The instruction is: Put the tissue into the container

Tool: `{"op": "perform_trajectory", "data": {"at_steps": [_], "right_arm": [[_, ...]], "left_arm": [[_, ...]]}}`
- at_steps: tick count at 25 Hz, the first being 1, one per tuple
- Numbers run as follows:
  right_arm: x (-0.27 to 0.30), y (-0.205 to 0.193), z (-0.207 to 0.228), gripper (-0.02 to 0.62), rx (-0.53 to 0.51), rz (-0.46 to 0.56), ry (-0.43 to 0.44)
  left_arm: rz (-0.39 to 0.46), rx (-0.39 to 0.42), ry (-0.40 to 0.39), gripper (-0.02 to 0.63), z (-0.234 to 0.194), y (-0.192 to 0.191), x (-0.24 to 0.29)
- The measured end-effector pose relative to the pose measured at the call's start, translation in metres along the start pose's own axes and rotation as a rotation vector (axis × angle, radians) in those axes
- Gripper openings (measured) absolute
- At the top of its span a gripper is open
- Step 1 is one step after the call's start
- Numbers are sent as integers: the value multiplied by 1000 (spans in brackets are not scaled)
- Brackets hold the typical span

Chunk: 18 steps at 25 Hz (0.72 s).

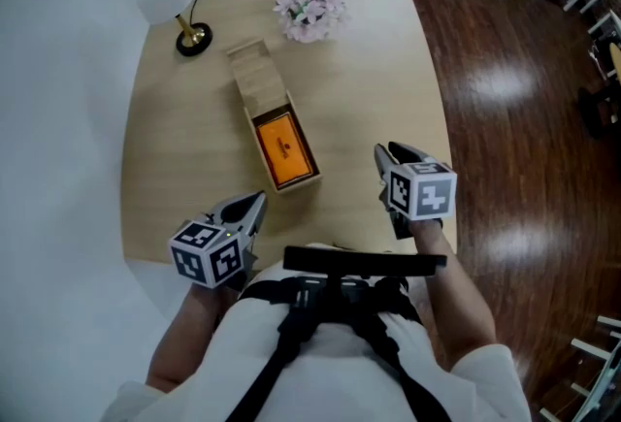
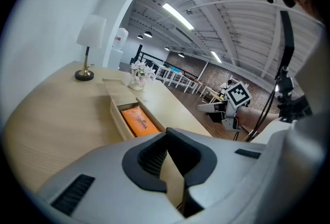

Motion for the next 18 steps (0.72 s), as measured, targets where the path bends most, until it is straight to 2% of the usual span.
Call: {"op": "perform_trajectory", "data": {"at_steps": [13, 16, 18], "right_arm": [[-26, -23, 13, 55, 64, 25, -17], [-36, -31, 17, 21, 77, 30, -34], [-39, -36, 21, 21, 90, 28, -39]], "left_arm": [[0, 12, -11, 0, 8, 4, -2], [0, 20, -20, 0, 12, 6, -2], [-1, 18, -26, 0, 13, 6, -2]]}}
Point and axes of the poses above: the fingertips, and each gripper's own axes: x forward along the fingers, z to its right, y out of its top, the point moved 6 cm from there along -x, backward along the fingers, and after that the axes turned 7 degrees about -z, right-handed, at the moved point
